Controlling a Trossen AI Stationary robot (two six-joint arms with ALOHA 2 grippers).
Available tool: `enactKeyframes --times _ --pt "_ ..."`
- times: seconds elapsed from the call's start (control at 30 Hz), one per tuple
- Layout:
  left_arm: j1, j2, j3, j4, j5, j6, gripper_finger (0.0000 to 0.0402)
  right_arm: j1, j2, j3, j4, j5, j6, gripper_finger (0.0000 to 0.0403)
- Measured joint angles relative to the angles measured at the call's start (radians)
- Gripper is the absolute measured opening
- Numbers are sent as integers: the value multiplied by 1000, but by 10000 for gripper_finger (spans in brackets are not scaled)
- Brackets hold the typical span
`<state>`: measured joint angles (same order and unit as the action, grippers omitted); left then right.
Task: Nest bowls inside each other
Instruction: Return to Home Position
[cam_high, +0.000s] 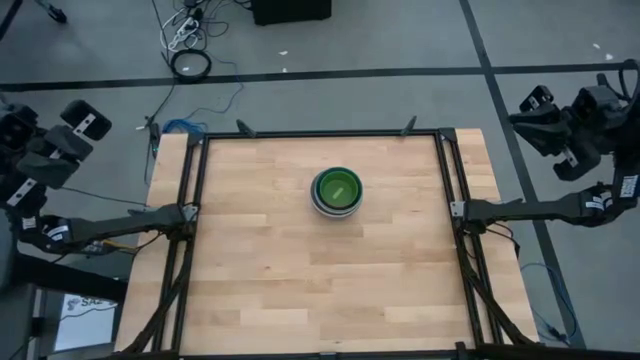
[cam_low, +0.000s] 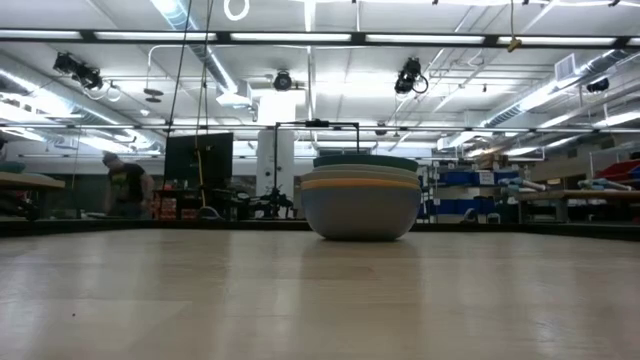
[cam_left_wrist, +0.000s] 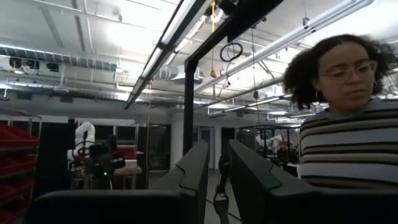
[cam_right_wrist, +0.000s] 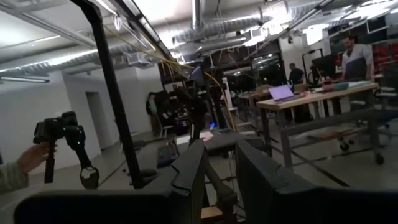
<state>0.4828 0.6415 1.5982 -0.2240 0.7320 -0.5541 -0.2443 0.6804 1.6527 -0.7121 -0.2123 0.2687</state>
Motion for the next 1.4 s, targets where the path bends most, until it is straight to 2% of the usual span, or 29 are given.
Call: enactKeyframes --times 0.27,0.57,0.67,0.8,0.93,1.03,1.4 --pt "0 -1 2 80 2 -52 71 0 0 0 17 0 0 82" --pt "-3 -2 -13 56 2 -56 71 0 0 0 25 1 0 82" --pt "-2 0 -25 49 30 -56 71 0 0 0 24 1 0 82" --pt "-1 -1 -32 73 67 -129 71 0 0 0 24 1 0 82" --pt "-1 6 -28 160 84 -67 71 0 0 0 27 1 0 82" --pt "-1 5 -30 154 82 2 71 0 0 0 28 1 0 82" --pt "0 5 -31 152 81 -3 71 0 0 0 31 1 0 82"
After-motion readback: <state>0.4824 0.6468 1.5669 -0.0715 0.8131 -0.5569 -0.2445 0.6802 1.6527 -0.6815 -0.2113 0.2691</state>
